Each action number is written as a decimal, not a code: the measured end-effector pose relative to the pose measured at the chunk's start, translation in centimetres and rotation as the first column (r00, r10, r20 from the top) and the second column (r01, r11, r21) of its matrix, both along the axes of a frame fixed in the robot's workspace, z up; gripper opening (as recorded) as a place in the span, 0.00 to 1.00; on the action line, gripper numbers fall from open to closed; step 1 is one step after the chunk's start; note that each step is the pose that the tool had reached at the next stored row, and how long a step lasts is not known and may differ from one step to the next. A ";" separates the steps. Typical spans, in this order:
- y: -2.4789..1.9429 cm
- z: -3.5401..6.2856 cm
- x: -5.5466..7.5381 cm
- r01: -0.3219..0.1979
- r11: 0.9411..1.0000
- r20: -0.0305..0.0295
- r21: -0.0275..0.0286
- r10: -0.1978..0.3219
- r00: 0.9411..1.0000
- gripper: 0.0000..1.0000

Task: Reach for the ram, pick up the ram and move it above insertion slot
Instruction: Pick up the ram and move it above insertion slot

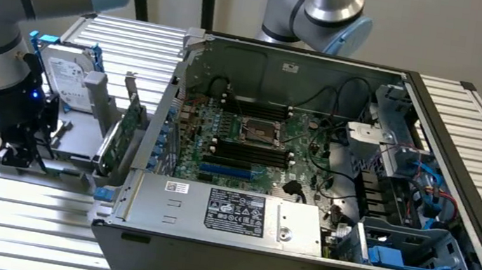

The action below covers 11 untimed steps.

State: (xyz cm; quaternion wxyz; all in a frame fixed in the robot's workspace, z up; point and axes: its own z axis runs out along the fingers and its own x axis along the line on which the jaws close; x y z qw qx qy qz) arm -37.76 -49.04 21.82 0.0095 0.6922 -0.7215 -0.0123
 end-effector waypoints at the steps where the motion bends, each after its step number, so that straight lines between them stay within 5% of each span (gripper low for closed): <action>1: 0.00 -0.14 0.0 -0.001 1.000 0.000 0.001 0.001 1.000 0.31; 11: -0.01 -1.57 0.0 -0.007 1.000 0.000 0.011 0.007 1.000 0.31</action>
